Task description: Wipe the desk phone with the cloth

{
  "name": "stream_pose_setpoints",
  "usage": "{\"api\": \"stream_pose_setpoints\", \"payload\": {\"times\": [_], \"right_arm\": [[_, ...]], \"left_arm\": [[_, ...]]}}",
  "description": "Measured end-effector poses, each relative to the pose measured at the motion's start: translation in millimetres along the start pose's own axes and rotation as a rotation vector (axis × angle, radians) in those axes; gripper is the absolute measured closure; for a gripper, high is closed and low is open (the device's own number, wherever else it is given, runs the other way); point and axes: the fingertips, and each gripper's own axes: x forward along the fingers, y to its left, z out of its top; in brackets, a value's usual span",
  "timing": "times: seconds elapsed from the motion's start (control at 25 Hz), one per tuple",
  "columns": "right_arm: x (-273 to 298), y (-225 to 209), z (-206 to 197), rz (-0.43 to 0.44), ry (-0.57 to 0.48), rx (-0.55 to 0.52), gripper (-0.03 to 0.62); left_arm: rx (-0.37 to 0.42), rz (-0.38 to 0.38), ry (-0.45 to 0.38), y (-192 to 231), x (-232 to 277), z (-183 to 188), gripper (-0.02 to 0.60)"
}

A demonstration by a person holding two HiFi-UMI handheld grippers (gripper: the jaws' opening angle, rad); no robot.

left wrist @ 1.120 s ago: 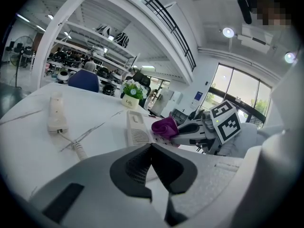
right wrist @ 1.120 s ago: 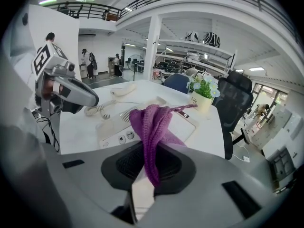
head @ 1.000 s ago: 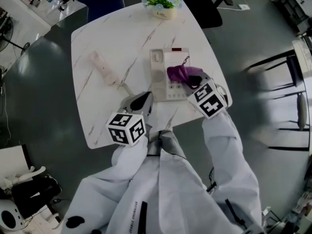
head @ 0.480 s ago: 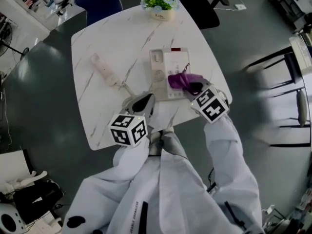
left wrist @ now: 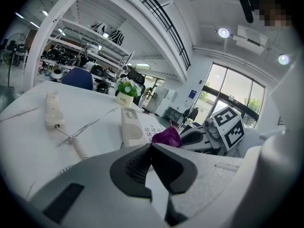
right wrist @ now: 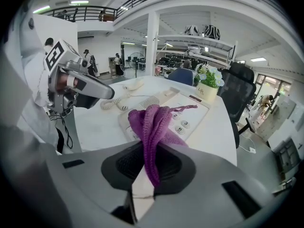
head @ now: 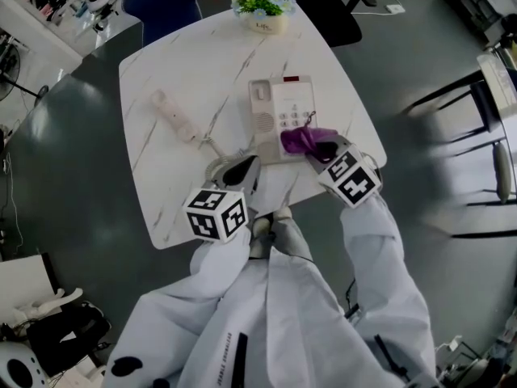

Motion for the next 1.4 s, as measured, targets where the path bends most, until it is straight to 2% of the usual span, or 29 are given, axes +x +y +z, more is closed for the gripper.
{"api": "stream_pose_setpoints", "payload": {"times": [0.36,0.8,1.16,1.4], "right_arm": [[-5,15,-10,0.017,0.015,0.018,0.553],[-7,32,-20,0.045,0.010,0.088,0.553],[-23,44,-11,0.092,-0.153,0.282,0.554],[-55,32,19,0.026,-0.371,0.364,0.554]], "left_arm": [[0.007,-0.012,0.007,-3,-3,-4,0.584],[0.013,-0.013,-0.014,-1,-9,5,0.584],[0.086,-0.033,-0.065,-9,-25,24,0.584],[0.123,-0.028,-0.137,-9,-40,47,0.584]]}}
